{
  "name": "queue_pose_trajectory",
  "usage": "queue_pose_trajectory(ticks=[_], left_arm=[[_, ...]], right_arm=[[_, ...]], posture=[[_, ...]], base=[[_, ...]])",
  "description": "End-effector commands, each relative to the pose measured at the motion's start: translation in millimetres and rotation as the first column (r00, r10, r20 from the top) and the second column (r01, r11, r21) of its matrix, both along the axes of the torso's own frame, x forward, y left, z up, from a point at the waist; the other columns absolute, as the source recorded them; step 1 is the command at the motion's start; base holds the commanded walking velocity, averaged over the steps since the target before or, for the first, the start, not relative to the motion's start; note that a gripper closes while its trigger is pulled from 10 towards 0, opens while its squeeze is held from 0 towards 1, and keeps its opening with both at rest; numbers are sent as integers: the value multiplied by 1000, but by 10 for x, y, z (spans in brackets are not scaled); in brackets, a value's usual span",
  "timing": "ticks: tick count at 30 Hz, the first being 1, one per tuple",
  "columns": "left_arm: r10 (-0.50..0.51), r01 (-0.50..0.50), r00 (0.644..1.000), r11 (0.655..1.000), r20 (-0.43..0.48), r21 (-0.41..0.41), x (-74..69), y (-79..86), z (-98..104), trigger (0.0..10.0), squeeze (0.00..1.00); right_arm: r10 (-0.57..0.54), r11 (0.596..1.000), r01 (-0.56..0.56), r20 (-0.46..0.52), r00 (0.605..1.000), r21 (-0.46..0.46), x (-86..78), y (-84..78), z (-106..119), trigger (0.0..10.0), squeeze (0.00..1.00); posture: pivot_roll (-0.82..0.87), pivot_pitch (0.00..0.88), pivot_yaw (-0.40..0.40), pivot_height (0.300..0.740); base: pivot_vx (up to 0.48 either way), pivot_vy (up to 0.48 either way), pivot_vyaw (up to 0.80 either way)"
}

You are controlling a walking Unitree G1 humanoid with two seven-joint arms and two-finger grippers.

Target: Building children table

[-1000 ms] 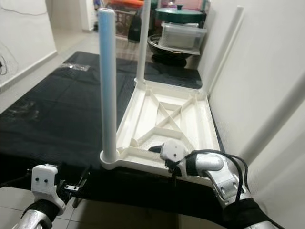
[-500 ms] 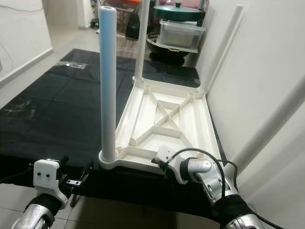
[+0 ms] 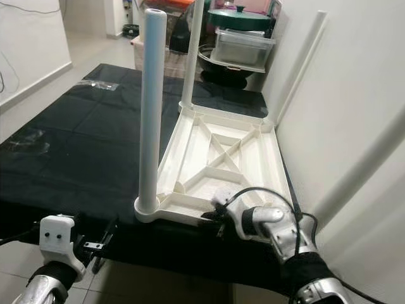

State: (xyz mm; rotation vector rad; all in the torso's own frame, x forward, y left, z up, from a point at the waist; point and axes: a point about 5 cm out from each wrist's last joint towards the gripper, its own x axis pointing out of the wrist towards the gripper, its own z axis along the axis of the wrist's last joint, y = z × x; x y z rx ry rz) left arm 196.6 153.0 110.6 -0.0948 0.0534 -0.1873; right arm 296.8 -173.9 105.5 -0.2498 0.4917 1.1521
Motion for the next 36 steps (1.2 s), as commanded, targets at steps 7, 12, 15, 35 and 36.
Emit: queue_pose_trajectory(ticks=[7,12,15,35,36], left_arm=[[-3,3,1000,1000,-19,-7,-21,-38,-36,10000,0],[0,0,1000,1000,-27,0,-29,-29,-50,10000,0],[-2,2,1000,1000,-30,2,-29,-33,-53,10000,0],[-9,9,999,1000,-36,9,-26,-47,-72,10000,0],[-9,9,999,1000,-36,8,-26,-50,-71,10000,0]], right_arm=[[43,999,-44,40,998,17,34,56,84,0,0],[31,999,-30,33,999,-11,25,44,48,0,0],[-2,998,4,34,999,-66,43,7,4,0,0],[-84,990,78,-44,996,-119,103,22,-46,10000,0],[-86,991,80,-55,995,-103,107,32,-39,10000,0]], posture=[[110,0,-163,740],[108,0,-161,740],[108,0,-161,740],[106,0,-165,740],[106,0,-166,740]], base=[[0,0,0],[0,0,0],[0,0,0],[0,0,0],[0,0,0]])
